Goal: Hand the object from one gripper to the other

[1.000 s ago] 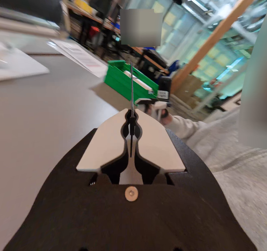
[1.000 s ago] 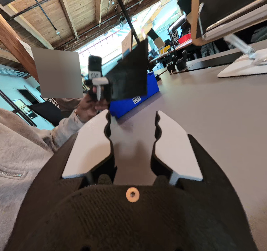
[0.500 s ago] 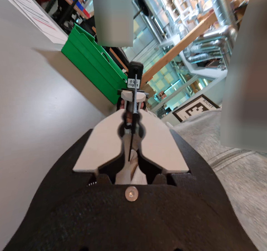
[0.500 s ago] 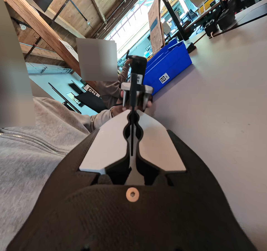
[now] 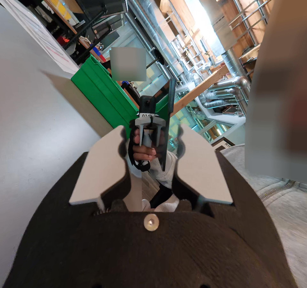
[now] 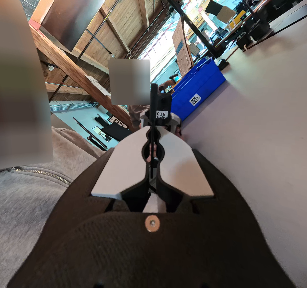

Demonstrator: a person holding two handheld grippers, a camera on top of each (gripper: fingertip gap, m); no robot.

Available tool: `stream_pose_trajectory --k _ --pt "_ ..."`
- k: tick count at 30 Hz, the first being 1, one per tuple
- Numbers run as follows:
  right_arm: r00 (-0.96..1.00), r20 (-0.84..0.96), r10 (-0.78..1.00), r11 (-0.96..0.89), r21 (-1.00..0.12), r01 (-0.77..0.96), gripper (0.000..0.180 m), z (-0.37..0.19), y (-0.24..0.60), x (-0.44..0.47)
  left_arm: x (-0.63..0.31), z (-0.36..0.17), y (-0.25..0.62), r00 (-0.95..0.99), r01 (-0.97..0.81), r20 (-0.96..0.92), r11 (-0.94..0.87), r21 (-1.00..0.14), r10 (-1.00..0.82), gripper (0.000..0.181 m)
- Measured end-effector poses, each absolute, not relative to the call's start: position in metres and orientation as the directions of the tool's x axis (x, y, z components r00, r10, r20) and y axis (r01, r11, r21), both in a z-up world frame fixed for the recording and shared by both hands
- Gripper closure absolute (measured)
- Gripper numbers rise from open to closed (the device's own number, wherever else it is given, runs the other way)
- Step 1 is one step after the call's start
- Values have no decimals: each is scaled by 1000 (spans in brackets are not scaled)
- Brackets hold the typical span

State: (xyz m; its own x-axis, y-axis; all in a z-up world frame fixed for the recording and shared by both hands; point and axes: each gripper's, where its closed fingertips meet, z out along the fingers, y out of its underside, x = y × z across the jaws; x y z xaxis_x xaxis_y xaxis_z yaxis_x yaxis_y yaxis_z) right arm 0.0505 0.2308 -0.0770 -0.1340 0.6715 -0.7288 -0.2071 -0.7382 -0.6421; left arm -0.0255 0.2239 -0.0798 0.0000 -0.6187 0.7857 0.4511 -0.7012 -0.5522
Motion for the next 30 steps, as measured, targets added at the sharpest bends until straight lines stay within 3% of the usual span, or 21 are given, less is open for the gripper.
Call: stream_pose_trajectory --k 3,6,7,9,11,15,18,20,23,30 --pt "-115 -734 669 -741 -647 -179 178 -83 228 45 -28 -80 218 -9 424 772 -702 -573 -635 179" --pt "-100 -731 675 -736 -655 -172 177 -86 229 43 -30 -87 219 56 376 752 -684 -626 -657 180" --pt "-106 -729 677 -733 -654 -185 167 -84 230 44 -30 -86 219 57 372 747 -680 -631 -662 179" --pt "-44 -723 690 -710 -664 -234 122 -84 241 49 -32 -85 220 66 380 747 -675 -632 -662 179" --pt "97 -673 733 -635 -728 -259 100 -88 257 58 -35 -88 221 81 379 756 -682 -626 -649 179" --pt "385 -391 836 -351 -920 -172 83 -86 273 74 -42 -98 229 113 402 788 -697 -593 -605 179" --pt "480 -39 877 -76 -996 57 64 -85 262 61 -45 -108 232 144 398 813 -719 -570 -564 179" --pt "464 197 864 84 -964 253 49 -95 252 47 -46 -114 233 161 389 824 -732 -559 -544 179" --pt "365 423 830 205 -838 506 42 -124 242 32 -42 -119 230 188 346 821 -747 -568 -538 178" --pt "214 517 829 241 -675 698 54 -162 233 30 -27 -118 217 260 211 743 -714 -668 -617 179"
